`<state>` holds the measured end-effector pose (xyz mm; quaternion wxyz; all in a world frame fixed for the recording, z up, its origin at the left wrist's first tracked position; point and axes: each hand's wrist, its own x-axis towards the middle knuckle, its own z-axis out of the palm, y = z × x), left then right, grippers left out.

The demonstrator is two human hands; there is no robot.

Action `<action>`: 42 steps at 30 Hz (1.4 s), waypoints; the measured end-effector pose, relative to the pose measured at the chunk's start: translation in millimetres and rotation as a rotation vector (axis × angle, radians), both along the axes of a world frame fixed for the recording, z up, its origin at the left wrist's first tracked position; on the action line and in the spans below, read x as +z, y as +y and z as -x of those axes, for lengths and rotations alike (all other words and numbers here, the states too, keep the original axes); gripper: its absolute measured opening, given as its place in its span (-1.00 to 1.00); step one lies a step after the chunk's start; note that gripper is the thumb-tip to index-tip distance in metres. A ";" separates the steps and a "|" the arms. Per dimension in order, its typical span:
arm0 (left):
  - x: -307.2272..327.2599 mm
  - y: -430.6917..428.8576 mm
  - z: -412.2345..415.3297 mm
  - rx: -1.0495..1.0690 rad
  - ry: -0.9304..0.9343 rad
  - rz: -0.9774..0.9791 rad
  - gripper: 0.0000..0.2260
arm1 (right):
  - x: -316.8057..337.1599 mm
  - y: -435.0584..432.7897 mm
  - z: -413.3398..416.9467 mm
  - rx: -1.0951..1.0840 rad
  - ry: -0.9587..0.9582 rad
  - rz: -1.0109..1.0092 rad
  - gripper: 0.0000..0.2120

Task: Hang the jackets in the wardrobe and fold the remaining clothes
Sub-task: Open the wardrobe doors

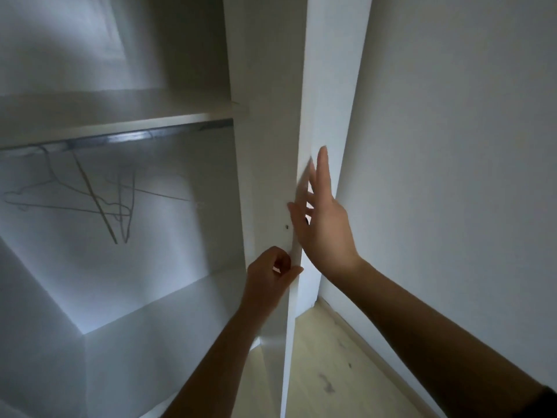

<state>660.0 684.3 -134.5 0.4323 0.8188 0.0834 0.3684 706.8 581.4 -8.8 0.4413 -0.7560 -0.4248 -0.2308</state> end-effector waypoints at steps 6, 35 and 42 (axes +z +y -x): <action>-2.3 -24.0 -62.4 0.039 -0.048 -0.053 -0.20 | -1.4 -38.5 -55.2 -0.066 0.149 -0.017 -0.91; 6.7 -107.1 -113.4 -0.122 -0.189 -0.006 -0.26 | -52.8 -161.4 -90.7 -0.193 0.635 -0.182 -0.69; -7.6 -256.8 -63.7 -0.318 -0.212 0.024 -0.65 | -109.5 -329.5 -10.8 -0.456 0.764 -0.354 -0.80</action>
